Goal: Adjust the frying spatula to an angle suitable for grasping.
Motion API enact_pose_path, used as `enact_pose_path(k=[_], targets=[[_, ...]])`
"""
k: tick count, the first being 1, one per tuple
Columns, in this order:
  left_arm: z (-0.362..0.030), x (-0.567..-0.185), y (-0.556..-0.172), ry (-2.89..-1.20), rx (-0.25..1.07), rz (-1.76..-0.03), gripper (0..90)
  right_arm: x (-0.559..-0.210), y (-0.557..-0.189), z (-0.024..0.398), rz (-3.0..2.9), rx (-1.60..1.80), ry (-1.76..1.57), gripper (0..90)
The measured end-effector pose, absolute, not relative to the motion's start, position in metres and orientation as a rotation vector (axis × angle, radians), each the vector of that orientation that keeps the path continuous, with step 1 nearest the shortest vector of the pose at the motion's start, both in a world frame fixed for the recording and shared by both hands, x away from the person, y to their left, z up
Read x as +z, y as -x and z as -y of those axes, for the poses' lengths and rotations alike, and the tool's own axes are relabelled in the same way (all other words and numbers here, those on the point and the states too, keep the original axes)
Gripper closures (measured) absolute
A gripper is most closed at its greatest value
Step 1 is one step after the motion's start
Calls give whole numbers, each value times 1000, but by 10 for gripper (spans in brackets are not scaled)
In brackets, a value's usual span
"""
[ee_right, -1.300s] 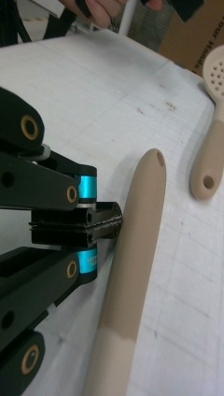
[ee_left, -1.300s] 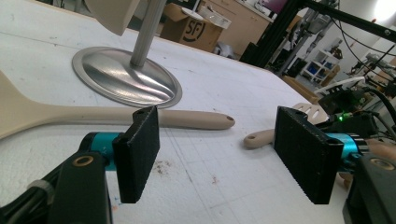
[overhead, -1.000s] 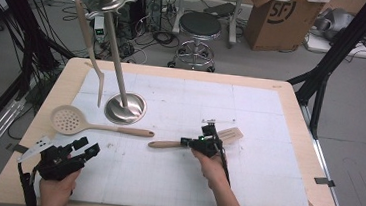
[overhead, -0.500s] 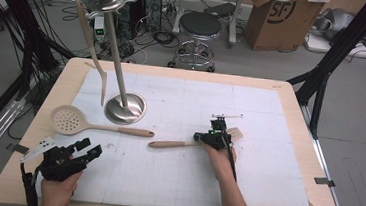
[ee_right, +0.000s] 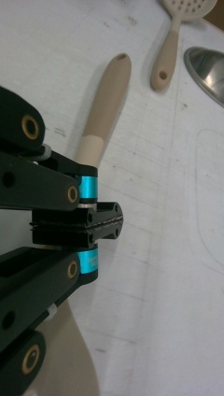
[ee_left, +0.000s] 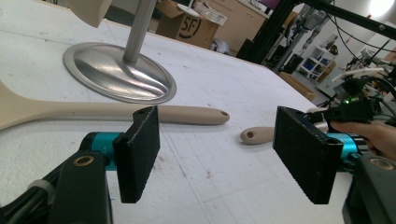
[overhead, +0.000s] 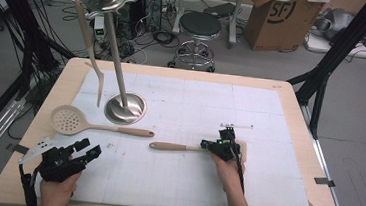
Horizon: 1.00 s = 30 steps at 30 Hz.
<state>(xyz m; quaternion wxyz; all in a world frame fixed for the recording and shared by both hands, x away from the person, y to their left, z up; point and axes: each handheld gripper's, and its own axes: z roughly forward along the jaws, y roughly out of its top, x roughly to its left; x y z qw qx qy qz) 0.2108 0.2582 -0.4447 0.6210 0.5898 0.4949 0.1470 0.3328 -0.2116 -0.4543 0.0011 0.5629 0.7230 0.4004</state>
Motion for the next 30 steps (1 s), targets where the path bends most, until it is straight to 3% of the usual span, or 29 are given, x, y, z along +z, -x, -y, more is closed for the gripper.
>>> enact_pose_path(k=[30], targets=[[-257,-445,-211,-1357,335,-1140,325,-454,-256,244,-2208,1525,-1795,900]])
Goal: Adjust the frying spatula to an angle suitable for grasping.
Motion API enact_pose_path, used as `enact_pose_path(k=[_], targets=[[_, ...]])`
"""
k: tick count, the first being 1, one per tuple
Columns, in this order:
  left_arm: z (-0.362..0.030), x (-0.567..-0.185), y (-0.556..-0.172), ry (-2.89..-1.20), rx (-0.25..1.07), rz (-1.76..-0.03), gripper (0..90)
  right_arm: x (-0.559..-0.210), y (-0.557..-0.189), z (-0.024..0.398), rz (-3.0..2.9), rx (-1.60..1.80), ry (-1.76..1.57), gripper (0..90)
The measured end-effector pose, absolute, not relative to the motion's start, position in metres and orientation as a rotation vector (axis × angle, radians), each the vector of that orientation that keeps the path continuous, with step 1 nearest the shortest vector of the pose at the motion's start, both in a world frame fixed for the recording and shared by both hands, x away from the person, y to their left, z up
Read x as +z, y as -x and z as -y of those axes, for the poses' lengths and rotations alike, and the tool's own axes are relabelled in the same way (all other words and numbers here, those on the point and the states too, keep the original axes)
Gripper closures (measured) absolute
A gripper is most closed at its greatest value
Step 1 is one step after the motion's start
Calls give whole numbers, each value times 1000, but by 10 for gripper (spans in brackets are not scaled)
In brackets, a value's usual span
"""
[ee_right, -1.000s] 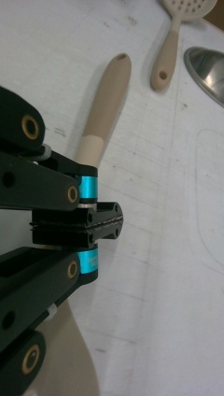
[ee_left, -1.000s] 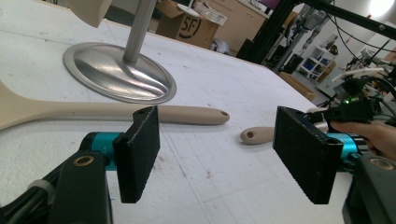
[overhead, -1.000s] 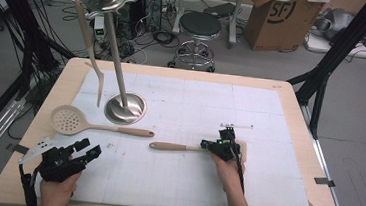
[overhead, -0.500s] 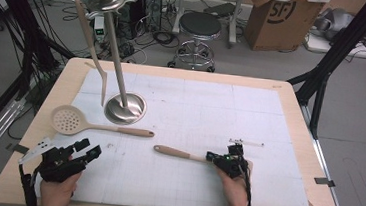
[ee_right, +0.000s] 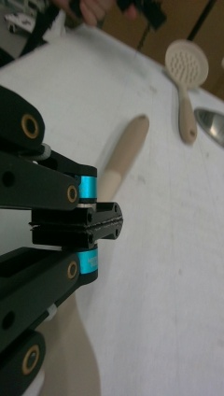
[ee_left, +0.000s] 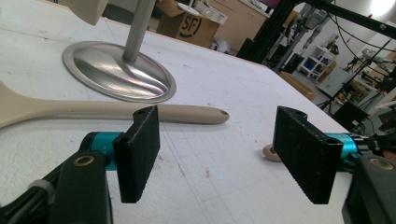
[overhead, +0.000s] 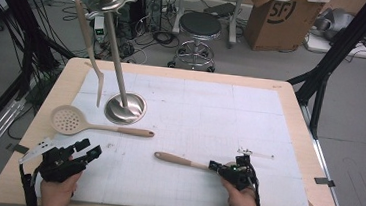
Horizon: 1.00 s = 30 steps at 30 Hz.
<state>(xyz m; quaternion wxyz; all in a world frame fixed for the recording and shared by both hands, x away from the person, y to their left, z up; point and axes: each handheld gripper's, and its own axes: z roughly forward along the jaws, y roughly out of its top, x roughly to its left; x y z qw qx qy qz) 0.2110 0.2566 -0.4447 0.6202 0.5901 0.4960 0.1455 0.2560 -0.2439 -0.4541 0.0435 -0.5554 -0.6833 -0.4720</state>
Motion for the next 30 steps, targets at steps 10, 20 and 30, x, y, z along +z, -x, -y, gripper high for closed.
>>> enact_pose_path(k=[10,20,30], targets=[[-256,-445,-212,-1365,335,-1140,325,-452,-254,152,2215,-1361,1325,900],[-258,-445,-211,-1356,332,-1141,325,-472,-273,110,2197,-1243,1342,900],[-254,-445,-212,-1364,325,-1137,326,-470,-289,98,2240,-1255,1390,900]])
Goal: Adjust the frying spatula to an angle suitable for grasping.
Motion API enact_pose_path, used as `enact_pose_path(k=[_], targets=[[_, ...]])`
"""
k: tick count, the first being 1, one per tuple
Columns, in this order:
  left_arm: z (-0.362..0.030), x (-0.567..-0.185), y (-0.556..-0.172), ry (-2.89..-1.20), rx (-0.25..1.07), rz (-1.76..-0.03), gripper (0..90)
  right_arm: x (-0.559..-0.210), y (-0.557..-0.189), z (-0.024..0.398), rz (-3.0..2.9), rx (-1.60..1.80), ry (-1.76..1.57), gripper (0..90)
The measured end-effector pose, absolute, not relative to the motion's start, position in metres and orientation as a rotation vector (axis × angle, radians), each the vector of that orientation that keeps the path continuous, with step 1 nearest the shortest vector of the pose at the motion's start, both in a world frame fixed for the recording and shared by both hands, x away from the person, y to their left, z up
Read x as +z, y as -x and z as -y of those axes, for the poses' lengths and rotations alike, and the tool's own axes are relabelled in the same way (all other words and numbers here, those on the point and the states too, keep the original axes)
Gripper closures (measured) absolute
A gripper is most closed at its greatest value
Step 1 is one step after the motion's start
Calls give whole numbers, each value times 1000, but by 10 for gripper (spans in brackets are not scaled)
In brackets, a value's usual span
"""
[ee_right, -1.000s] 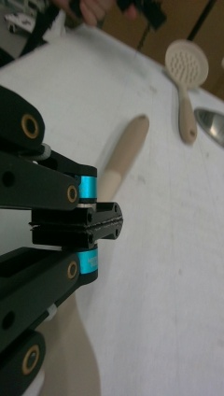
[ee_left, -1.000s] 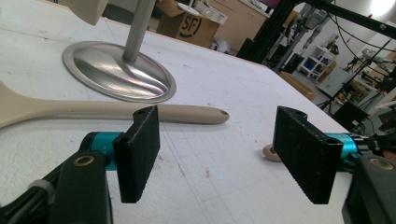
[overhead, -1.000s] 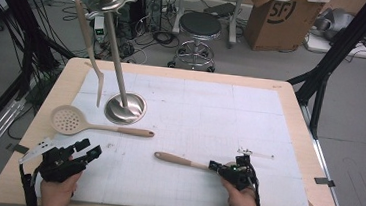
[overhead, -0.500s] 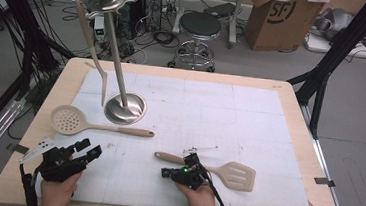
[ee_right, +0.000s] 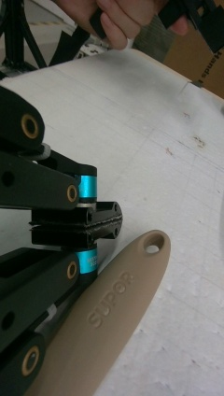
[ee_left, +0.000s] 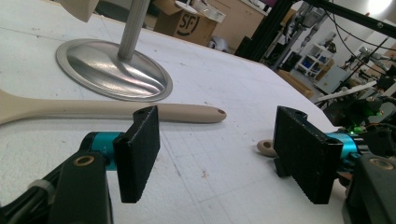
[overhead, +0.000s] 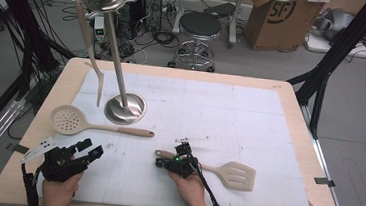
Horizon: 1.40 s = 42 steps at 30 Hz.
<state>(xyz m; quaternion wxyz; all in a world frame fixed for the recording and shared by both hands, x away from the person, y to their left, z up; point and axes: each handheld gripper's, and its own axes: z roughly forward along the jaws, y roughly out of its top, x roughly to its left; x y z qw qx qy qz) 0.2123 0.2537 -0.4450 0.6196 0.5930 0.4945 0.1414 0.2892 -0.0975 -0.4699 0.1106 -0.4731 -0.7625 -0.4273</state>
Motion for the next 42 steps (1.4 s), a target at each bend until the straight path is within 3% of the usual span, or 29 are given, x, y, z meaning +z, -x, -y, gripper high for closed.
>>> enact_pose_path(k=[16,32,42], targets=[[-257,-446,-212,-1358,325,-1141,326,-469,-321,96,2250,-1305,1533,900],[-258,-446,-210,-1353,327,-1145,327,-469,-348,119,2167,-1352,1760,900],[-258,-446,-211,-1353,325,-1148,327,-466,-344,123,2165,-1378,1781,900]])
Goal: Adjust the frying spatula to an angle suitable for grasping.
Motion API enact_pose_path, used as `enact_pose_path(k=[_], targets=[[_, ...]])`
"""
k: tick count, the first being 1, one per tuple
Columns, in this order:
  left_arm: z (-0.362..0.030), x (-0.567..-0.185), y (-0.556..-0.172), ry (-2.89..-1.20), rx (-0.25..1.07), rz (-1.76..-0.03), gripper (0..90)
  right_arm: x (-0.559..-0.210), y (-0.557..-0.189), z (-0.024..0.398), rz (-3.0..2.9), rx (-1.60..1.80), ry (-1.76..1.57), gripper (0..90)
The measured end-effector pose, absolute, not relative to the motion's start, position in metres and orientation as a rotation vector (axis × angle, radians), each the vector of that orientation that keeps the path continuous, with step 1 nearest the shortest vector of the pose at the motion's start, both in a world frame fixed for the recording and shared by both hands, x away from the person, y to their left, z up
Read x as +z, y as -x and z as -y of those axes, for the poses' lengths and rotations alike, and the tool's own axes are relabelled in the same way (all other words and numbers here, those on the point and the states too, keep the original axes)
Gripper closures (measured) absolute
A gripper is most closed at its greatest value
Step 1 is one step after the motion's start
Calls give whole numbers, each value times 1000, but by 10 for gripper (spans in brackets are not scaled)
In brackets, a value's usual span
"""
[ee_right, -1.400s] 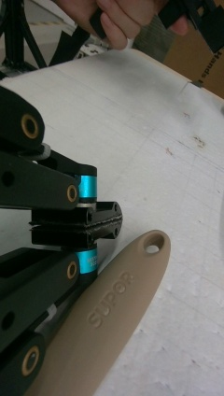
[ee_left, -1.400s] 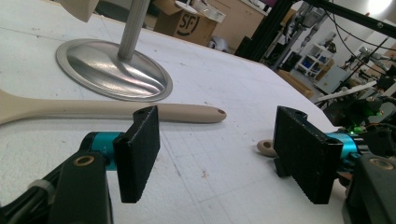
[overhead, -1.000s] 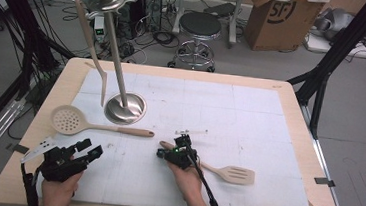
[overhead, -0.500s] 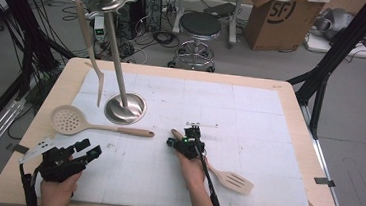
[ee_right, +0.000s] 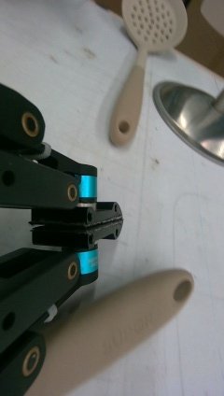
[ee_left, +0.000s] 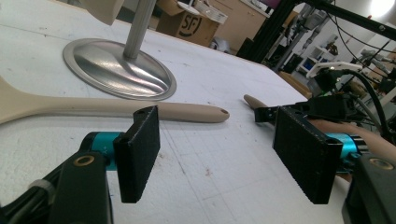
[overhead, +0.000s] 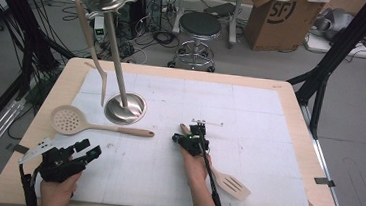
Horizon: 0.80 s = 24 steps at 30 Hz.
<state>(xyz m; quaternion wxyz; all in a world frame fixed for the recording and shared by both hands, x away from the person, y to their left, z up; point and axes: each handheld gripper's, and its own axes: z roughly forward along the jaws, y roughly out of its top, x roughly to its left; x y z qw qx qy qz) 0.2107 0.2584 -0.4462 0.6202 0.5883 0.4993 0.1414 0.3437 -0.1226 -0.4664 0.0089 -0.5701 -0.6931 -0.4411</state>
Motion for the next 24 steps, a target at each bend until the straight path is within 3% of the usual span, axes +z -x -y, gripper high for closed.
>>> enact_pose_path(k=[9,12,17,24], targets=[[-256,-446,-211,-1352,324,-1144,328,-459,-335,139,2047,-1428,1722,750],[-256,-446,-211,-1355,324,-1143,328,-457,-334,144,1974,-1436,1705,631],[-256,-446,-211,-1356,324,-1143,328,-448,-329,153,1913,-1455,1679,523],[-255,-446,-211,-1360,325,-1142,328,-434,-326,180,1843,-1477,1681,450]])
